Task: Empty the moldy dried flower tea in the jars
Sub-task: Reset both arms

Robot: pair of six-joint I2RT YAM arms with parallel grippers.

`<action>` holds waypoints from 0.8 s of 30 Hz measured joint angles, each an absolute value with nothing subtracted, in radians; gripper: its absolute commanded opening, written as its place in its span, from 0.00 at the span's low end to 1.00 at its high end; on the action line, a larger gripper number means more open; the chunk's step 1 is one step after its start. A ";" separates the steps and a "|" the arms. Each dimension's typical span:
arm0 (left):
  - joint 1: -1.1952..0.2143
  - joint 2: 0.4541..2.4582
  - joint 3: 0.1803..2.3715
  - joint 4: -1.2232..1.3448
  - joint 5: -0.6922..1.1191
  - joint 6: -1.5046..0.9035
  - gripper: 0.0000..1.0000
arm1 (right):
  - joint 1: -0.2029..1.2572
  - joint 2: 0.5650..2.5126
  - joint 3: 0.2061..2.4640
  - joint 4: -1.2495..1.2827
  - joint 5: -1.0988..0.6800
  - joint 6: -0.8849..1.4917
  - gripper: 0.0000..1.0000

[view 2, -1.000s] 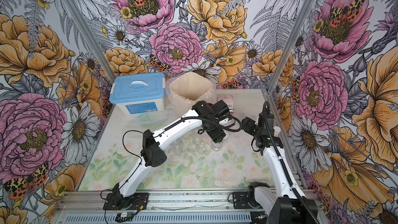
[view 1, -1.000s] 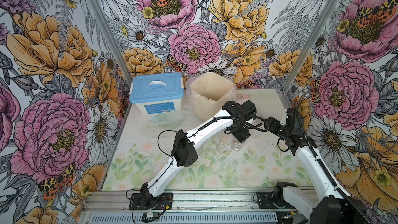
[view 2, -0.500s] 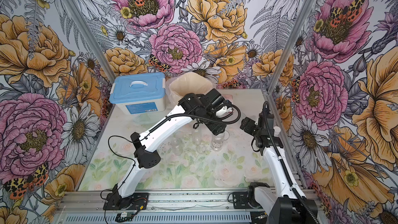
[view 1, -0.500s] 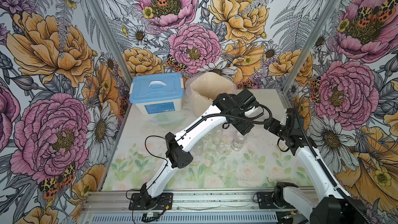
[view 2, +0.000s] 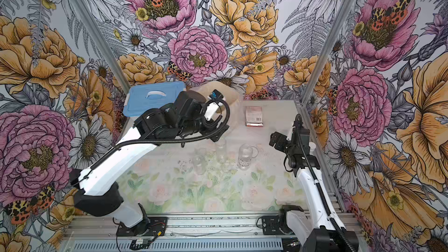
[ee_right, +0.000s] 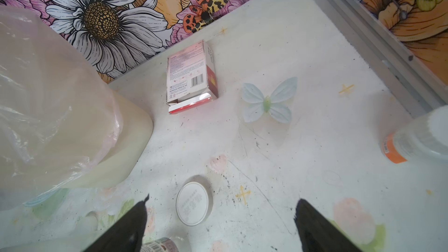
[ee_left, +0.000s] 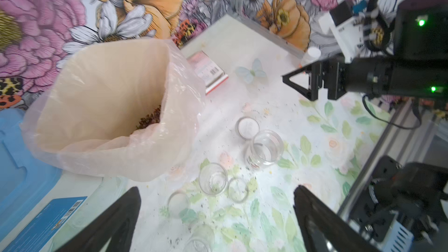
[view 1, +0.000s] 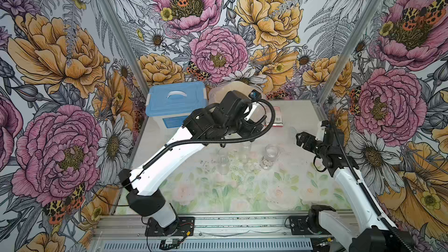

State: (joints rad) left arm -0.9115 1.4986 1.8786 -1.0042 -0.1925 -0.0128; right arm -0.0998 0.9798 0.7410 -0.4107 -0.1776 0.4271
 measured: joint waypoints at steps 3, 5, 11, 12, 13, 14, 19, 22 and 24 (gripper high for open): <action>-0.834 1.284 1.599 -0.816 -0.220 -0.032 0.99 | -0.100 0.980 0.741 -0.411 -0.178 0.412 0.96; -0.777 1.140 1.430 -0.699 -0.250 -0.039 0.99 | -0.100 0.980 0.741 -0.410 -0.177 0.400 0.97; -0.547 0.822 1.048 -0.448 -0.333 -0.065 0.99 | -0.100 0.979 0.724 -0.374 -0.154 0.364 0.99; -0.496 0.786 0.984 -0.409 -0.343 -0.073 0.99 | -0.100 0.978 0.710 -0.357 -0.149 0.357 0.99; -0.447 0.759 0.926 -0.378 -0.348 -0.078 0.99 | -0.100 0.976 0.694 -0.339 -0.142 0.350 0.99; -0.395 0.737 0.872 -0.350 -0.348 -0.086 0.99 | -0.100 0.975 0.673 -0.318 -0.136 0.344 0.99; -0.108 0.717 0.646 -0.209 -0.265 -0.171 0.99 | -0.099 0.963 0.536 -0.147 -0.107 0.305 0.99; 0.019 0.742 0.522 -0.081 -0.208 -0.238 0.99 | -0.097 0.960 0.439 -0.007 -0.093 0.281 0.99; 0.063 0.781 0.461 -0.006 -0.200 -0.265 0.99 | -0.095 0.978 0.400 0.064 -0.080 0.255 0.99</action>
State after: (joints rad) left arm 0.0631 0.7807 0.4610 -0.0055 -0.2001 -0.2653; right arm -0.0948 0.9775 0.4004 0.0639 -0.0799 0.2550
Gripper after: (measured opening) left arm 0.988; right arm 0.993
